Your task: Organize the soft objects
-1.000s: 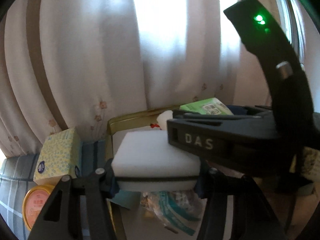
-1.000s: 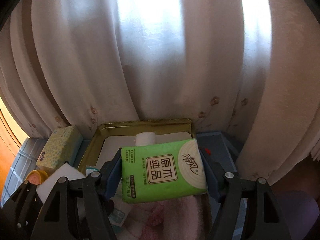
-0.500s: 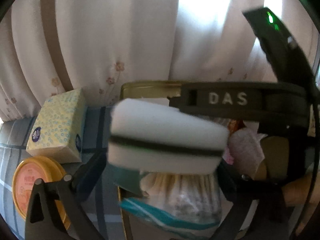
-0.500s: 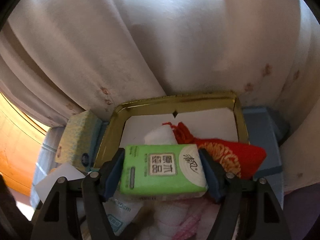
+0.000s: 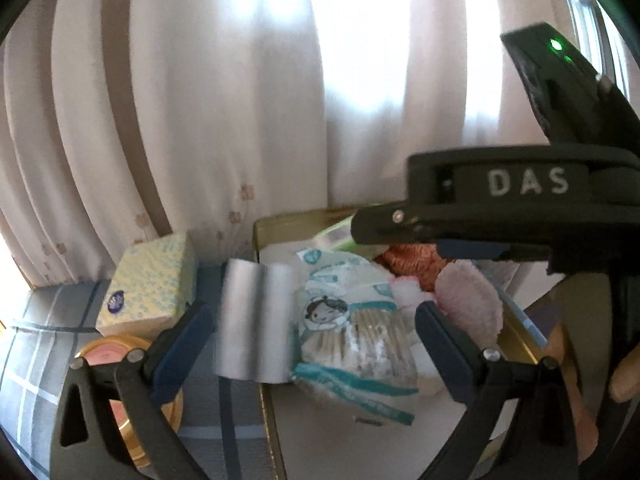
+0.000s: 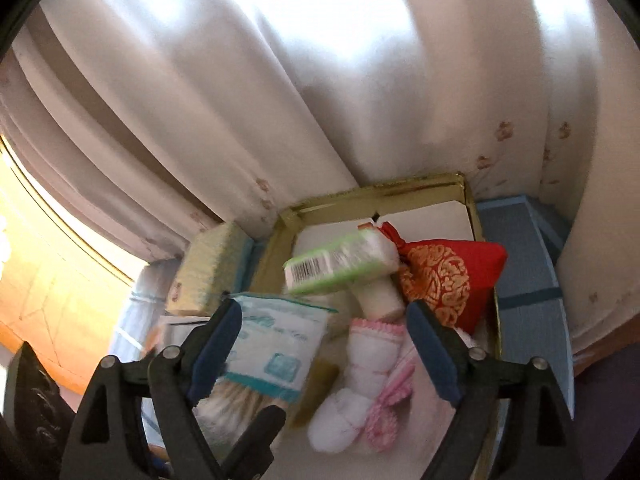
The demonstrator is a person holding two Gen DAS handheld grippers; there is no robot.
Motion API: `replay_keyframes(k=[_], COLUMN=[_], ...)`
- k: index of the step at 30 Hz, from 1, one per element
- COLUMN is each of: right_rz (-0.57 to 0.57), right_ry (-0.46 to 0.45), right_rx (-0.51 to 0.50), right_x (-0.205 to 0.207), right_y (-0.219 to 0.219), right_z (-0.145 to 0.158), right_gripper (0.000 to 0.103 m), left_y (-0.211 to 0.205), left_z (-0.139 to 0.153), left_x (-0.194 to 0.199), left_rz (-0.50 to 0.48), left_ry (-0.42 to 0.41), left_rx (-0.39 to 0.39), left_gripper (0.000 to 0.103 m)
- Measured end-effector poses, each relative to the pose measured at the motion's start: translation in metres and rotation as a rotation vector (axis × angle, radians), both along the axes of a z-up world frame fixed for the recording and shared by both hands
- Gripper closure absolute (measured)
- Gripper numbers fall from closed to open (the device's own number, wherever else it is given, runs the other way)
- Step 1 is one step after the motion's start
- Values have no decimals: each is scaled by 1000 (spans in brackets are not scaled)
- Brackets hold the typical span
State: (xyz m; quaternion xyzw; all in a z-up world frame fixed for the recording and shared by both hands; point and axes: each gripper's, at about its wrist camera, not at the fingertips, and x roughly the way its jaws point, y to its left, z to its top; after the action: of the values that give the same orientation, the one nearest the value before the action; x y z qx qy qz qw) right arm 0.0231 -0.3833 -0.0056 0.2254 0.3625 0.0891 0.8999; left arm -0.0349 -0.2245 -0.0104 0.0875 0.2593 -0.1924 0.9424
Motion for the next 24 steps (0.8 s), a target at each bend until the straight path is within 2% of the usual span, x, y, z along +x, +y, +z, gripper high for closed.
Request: replay_keyframes(k=[3,7,9,15,19,24], right_rz=[-38,-143,-218,-414,-477,-557], right_ry=[-67,-185,-269,-424,-480,-554], right_rx=[27,-8,-52,-214,-297,-377], right_x=[-18,-48,-69,-113,-125,-137], right_y=[-3,-1,3,17,24,35], right_z=[4,8,9,10,11,4], right_gripper=[17,17,17,16,15,15], left_y=[8,19,24,30,29,34], left_z=[0,-2,-4,-6,-10,-14], left_x=[0,-7,-9,-14,-15,-16], left_rz=[10,31,51,78,89,109], left_ry=[-33,-86,-115,-167,-195,-219], left_rx=[-26,-76,-93,-100,-84,-107], left_gripper=[1,1,1,1,1,0])
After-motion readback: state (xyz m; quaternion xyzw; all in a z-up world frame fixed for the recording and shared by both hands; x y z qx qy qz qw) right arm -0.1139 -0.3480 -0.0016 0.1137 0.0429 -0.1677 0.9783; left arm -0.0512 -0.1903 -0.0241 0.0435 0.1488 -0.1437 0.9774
